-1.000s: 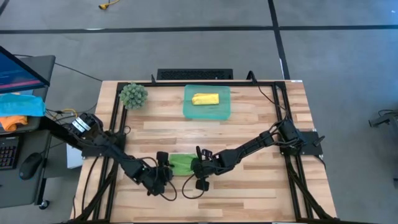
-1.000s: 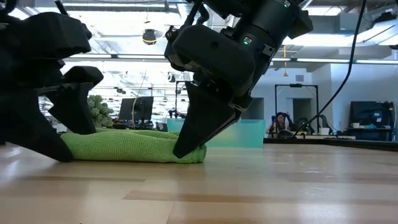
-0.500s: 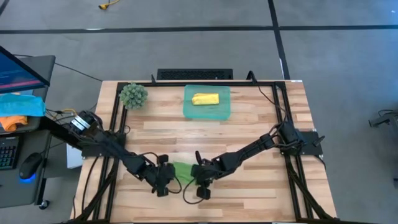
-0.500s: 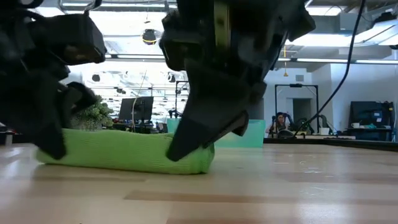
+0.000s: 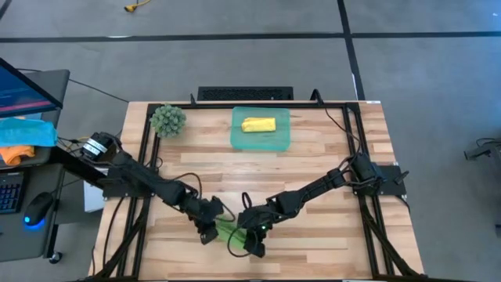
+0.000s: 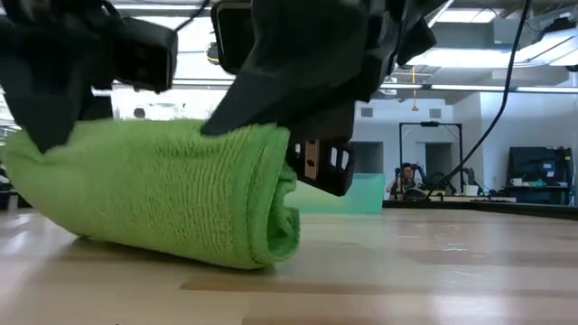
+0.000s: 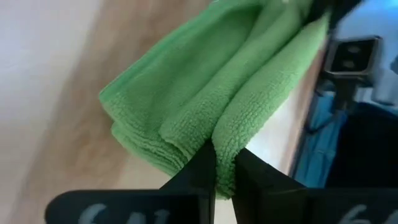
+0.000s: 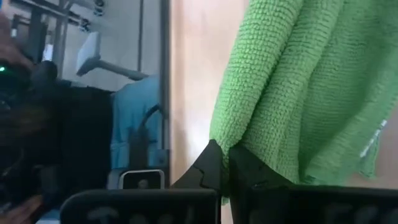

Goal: Roll microfiber towels into tight, uniform cylinder then place into a basket
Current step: Roll the green microfiber cloth

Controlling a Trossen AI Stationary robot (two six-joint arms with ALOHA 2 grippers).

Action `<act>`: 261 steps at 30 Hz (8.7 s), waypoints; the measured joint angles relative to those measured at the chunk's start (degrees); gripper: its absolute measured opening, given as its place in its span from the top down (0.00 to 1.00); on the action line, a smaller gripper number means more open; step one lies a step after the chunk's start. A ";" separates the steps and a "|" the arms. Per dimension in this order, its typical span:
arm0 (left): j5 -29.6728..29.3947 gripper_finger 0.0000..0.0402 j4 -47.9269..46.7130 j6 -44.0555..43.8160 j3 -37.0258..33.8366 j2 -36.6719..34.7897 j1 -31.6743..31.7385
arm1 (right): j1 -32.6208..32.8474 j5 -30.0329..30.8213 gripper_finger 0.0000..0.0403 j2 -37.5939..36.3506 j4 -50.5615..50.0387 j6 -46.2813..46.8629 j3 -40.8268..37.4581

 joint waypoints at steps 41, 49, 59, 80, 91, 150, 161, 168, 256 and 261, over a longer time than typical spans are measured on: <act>29.14 0.96 -3.32 -12.56 0.37 12.64 17.41 | -6.65 9.16 0.96 -0.17 -23.08 -4.90 6.64; 29.14 0.96 -3.75 -9.85 0.38 12.68 17.39 | -8.33 16.17 0.95 1.10 -22.98 -5.14 6.67; 29.24 0.96 -3.18 -6.24 0.28 12.72 17.28 | -8.54 21.49 0.94 3.08 -23.48 -0.64 6.91; 29.77 0.64 -0.97 6.36 0.27 11.79 16.55 | -7.97 24.78 0.94 3.19 -23.09 0.95 6.73; 13.43 0.67 -16.72 12.88 0.03 -2.59 15.12 | -8.12 25.26 0.95 3.21 -22.87 2.06 6.69; -20.82 0.75 -7.63 5.71 -1.61 3.56 -3.35 | -8.94 19.42 0.76 2.92 -18.78 -0.62 6.53; -19.82 0.76 -6.74 5.73 -1.78 3.61 -3.44 | -9.57 19.61 0.76 -2.00 -25.86 -6.21 6.21; -19.62 0.76 -6.38 5.68 -1.80 3.63 -3.44 | -7.43 27.10 0.76 -7.46 -34.91 -13.66 5.98; -21.93 0.76 -4.94 12.39 -1.84 1.39 -3.75 | -9.74 17.96 0.95 2.38 4.55 -9.35 -6.49; -22.60 0.76 -8.46 13.05 -1.89 -3.37 -5.08 | -9.74 18.18 0.90 2.38 4.27 -9.35 -6.49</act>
